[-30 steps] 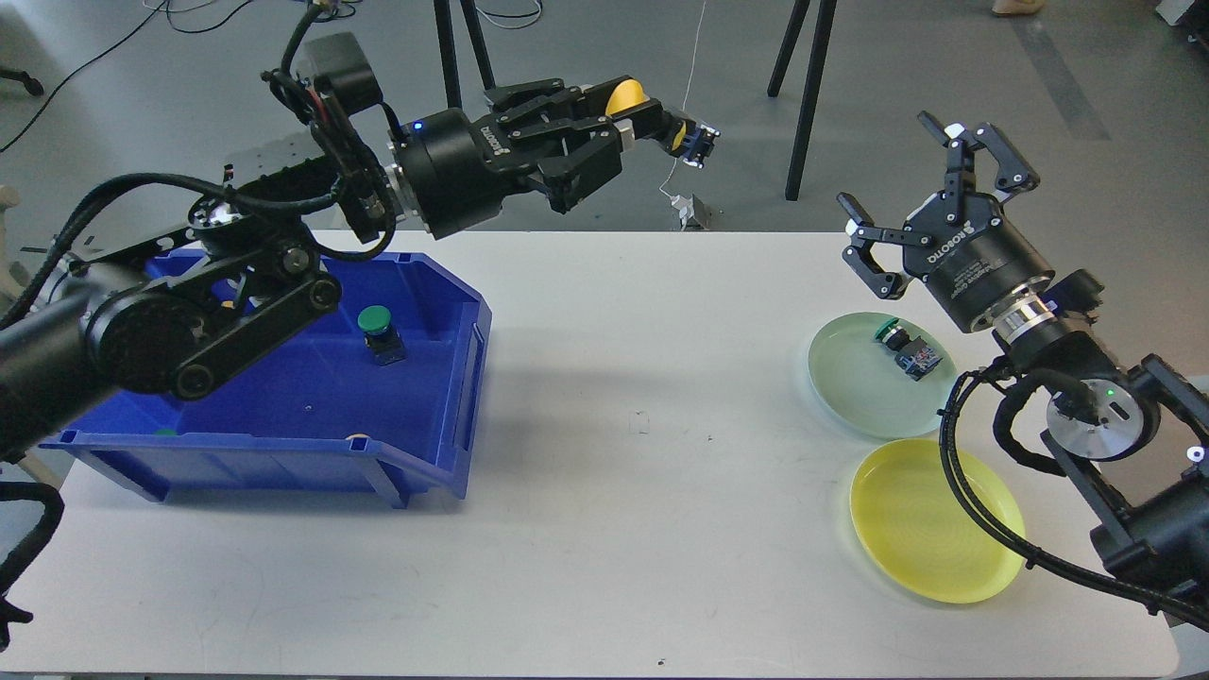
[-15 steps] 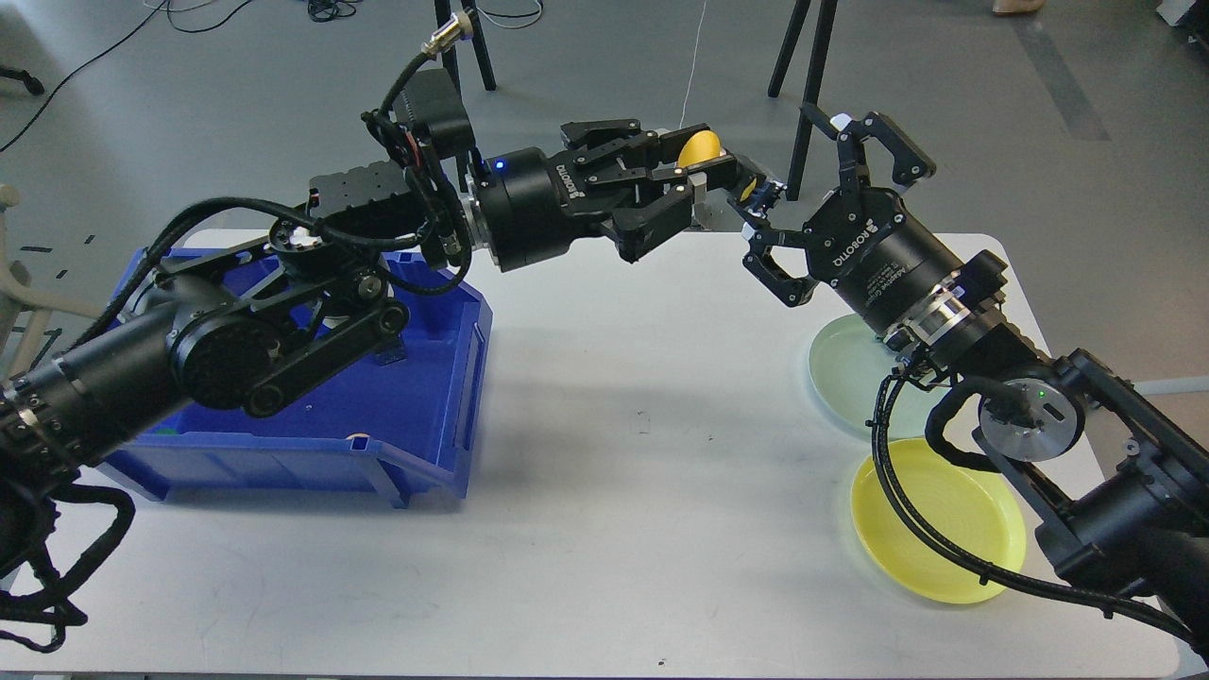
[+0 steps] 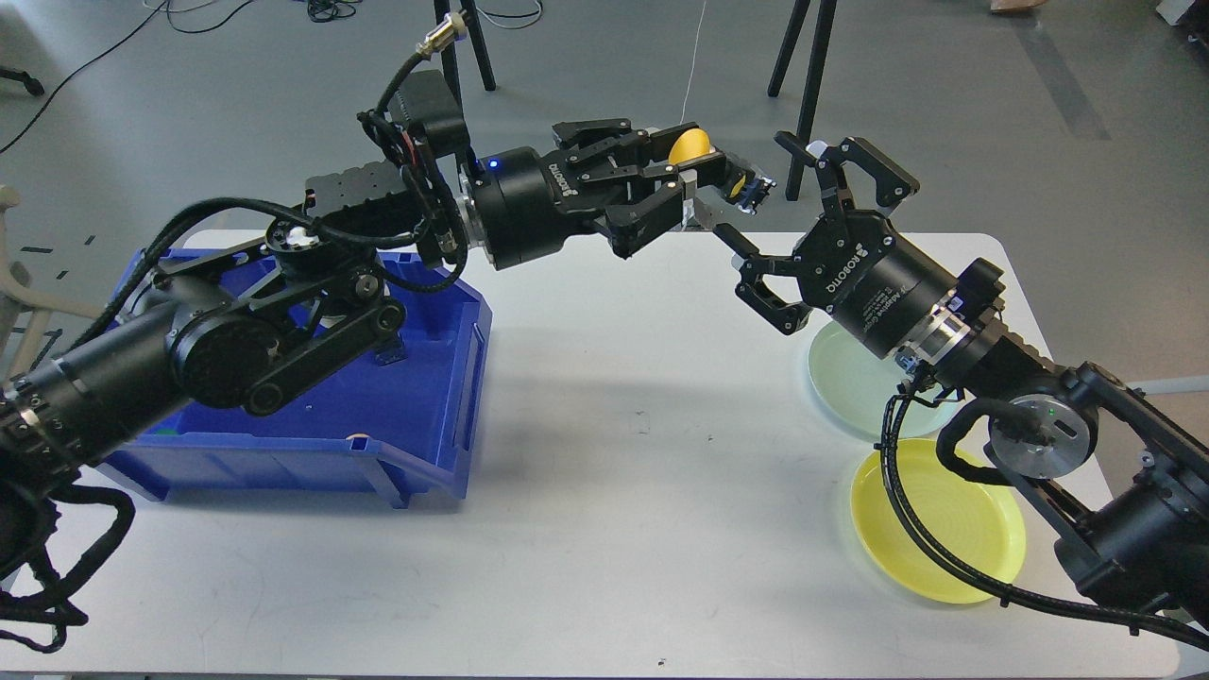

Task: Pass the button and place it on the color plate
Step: 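Grasp the yellow button with the right gripper from the left gripper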

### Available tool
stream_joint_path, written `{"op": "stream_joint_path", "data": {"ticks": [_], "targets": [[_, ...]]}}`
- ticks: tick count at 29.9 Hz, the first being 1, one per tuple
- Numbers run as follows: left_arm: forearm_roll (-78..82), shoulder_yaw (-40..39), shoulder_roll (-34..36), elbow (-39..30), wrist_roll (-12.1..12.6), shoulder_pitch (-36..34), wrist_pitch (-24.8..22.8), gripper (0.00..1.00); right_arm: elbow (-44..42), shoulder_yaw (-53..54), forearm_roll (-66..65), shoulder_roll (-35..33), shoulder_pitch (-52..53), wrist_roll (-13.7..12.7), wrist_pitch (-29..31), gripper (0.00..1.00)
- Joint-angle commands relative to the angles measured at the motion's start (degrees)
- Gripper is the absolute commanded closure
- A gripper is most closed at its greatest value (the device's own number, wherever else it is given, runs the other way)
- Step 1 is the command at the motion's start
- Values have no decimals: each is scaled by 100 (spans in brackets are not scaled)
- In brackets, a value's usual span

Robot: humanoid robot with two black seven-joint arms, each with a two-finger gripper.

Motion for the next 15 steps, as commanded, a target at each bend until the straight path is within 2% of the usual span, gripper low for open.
{"op": "stream_joint_path", "data": {"ticks": [1, 5, 8, 13, 15], "targets": [[0, -1, 16, 12, 0, 27, 0, 81, -8, -3, -38, 25, 45, 2, 16, 30], [0, 8, 51, 12, 0, 36, 0, 81, -17, -11, -38, 25, 107, -50, 95, 44], [9, 8, 42, 12, 0, 45, 0, 81, -25, -11, -81, 43, 107, -164, 95, 59], [9, 8, 25, 12, 0, 71, 0, 81, -34, -11, -205, 61, 89, -165, 95, 63], [9, 8, 33, 12, 0, 71, 0, 81, -34, -11, -196, 61, 89, -174, 95, 69]]}}
